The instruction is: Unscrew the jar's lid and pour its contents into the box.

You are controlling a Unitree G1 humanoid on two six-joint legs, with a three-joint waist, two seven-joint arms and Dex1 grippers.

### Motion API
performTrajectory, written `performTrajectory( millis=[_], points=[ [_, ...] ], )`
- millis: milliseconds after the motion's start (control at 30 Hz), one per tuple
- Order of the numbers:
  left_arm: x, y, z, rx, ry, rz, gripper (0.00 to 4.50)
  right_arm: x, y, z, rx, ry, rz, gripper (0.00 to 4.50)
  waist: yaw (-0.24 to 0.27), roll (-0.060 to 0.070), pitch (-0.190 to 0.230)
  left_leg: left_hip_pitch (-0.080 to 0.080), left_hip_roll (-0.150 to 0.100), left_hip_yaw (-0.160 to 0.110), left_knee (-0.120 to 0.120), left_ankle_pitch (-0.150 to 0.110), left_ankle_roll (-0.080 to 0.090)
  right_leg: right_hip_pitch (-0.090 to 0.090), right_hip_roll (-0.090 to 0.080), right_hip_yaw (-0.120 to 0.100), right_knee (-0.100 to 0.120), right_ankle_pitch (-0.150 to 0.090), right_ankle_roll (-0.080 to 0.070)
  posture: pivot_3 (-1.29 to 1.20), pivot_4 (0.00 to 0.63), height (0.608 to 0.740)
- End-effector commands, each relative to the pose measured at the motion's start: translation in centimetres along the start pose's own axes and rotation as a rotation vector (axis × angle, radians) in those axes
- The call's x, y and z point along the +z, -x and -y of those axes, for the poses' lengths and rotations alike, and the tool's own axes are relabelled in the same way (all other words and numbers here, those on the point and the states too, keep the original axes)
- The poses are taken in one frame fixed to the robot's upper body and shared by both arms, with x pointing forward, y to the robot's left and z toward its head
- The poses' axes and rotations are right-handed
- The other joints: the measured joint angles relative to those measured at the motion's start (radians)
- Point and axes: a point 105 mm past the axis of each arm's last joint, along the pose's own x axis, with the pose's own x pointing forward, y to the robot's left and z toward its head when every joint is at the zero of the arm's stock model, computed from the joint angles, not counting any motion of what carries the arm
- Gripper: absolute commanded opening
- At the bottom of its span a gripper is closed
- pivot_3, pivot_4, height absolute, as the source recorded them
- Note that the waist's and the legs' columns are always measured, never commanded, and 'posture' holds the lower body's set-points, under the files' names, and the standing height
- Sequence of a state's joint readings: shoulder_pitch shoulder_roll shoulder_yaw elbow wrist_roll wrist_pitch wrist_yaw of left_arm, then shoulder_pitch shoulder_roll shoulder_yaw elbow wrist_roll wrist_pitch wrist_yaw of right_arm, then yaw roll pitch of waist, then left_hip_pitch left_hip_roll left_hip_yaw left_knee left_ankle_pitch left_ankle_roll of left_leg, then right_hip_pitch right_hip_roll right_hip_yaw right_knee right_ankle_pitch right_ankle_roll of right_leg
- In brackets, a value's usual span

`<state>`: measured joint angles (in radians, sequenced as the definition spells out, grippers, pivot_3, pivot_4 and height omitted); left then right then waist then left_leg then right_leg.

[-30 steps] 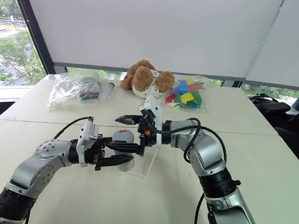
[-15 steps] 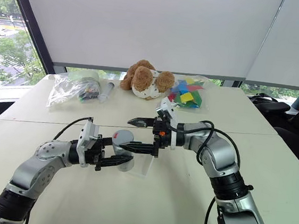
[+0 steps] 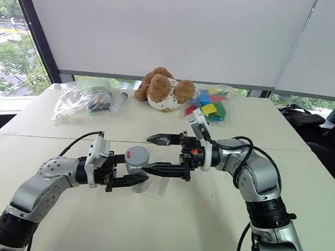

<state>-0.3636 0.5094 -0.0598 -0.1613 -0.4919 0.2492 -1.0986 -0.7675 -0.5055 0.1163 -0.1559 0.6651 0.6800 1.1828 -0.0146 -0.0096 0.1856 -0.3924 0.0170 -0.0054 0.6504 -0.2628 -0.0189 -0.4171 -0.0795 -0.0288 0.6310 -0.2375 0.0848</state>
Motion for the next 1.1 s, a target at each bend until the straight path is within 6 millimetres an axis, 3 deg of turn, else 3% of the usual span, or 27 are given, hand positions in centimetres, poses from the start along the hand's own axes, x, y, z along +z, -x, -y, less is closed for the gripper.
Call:
performTrajectory(
  millis=[33, 500, 600, 667, 700, 733, 800, 967, 1100],
  points=[
    [1.4, 0.0, 0.1, -0.008, -0.049, 0.033, 2.2, 0.7, -1.9, 0.3, -0.011, 0.087, -0.043, 4.46, 0.001, 0.0, 0.0, 0.0, 0.0, 0.0, 0.0, 0.0, 0.0, 0.0, 0.0, 0.0, 0.0, 0.0, 0.0, 0.0, 0.15, 0.74],
    [1.4, 0.0, 0.4, -0.005, -0.044, 0.033, 2.2, -0.4, -3.6, 0.8, -0.015, 0.096, -0.074, 4.46, 0.002, 0.0, 0.0, -0.001, 0.0, 0.0, 0.0, 0.0, 0.0, 0.0, 0.0, 0.0, 0.0, 0.0, 0.0, 0.0, 0.15, 0.74],
    [1.3, 0.0, 0.4, -0.005, -0.042, 0.032, 2.2, -0.3, -3.6, 1.0, -0.022, 0.107, -0.059, 3.6, 0.002, 0.0, 0.0, -0.001, 0.0, 0.0, 0.0, 0.0, 0.0, 0.0, 0.0, 0.0, 0.0, 0.0, 0.0, 0.0, 0.15, 0.74],
    [1.2, -0.1, 0.4, -0.005, -0.04, 0.033, 2.2, -0.4, -3.4, 1.0, -0.02, 0.108, -0.058, 2.61, 0.002, 0.0, 0.0, -0.001, 0.0, 0.0, 0.0, 0.0, 0.0, 0.0, 0.0, 0.0, 0.0, 0.0, 0.0, 0.0, 0.15, 0.74],
    [1.2, -0.1, 0.4, -0.005, -0.04, 0.034, 2.2, -0.4, -3.3, 1.0, -0.017, 0.108, -0.058, 2.36, 0.002, 0.0, 0.0, -0.001, 0.0, 0.0, 0.0, 0.0, 0.0, 0.0, 0.0, 0.0, 0.0, 0.0, 0.0, 0.0, 0.15, 0.74],
    [1.2, -0.1, 0.4, -0.005, -0.04, 0.034, 2.2, -0.5, -3.2, 1.0, -0.015, 0.108, -0.058, 2.37, 0.003, 0.0, 0.0, -0.001, 0.0, 0.0, 0.0, 0.0, 0.0, 0.0, 0.0, 0.0, 0.0, 0.0, 0.0, 0.0, 0.15, 0.74],
    [1.2, -0.1, 0.4, -0.005, -0.038, 0.036, 2.2, 0.0, -2.7, 0.8, -0.004, 0.088, -0.014, 2.37, 0.003, 0.0, 0.0, -0.001, 0.0, 0.0, 0.0, 0.0, 0.0, 0.0, 0.0, 0.0, 0.0, 0.0, 0.0, 0.0, 0.15, 0.74],
    [1.2, 0.2, 0.7, -0.017, -0.023, 0.031, 2.2, 3.2, -0.6, -0.5, 0.065, -0.088, 0.239, 2.37, 0.004, 0.0, 0.0, -0.001, 0.0, 0.0, 0.0, 0.0, 0.0, 0.0, 0.0, 0.0, 0.0, 0.0, 0.0, 0.0, 0.15, 0.74],
    [1.3, 0.6, 0.7, -0.021, -0.014, 0.033, 2.2, 4.0, 2.4, -0.3, 0.003, -0.242, 0.334, 2.37, 0.004, 0.0, 0.0, -0.001, 0.0, 0.0, 0.0, 0.0, 0.0, 0.0, -0.001, 0.0, 0.0, 0.0, 0.0, 0.0, 0.15, 0.74]
  ],
)
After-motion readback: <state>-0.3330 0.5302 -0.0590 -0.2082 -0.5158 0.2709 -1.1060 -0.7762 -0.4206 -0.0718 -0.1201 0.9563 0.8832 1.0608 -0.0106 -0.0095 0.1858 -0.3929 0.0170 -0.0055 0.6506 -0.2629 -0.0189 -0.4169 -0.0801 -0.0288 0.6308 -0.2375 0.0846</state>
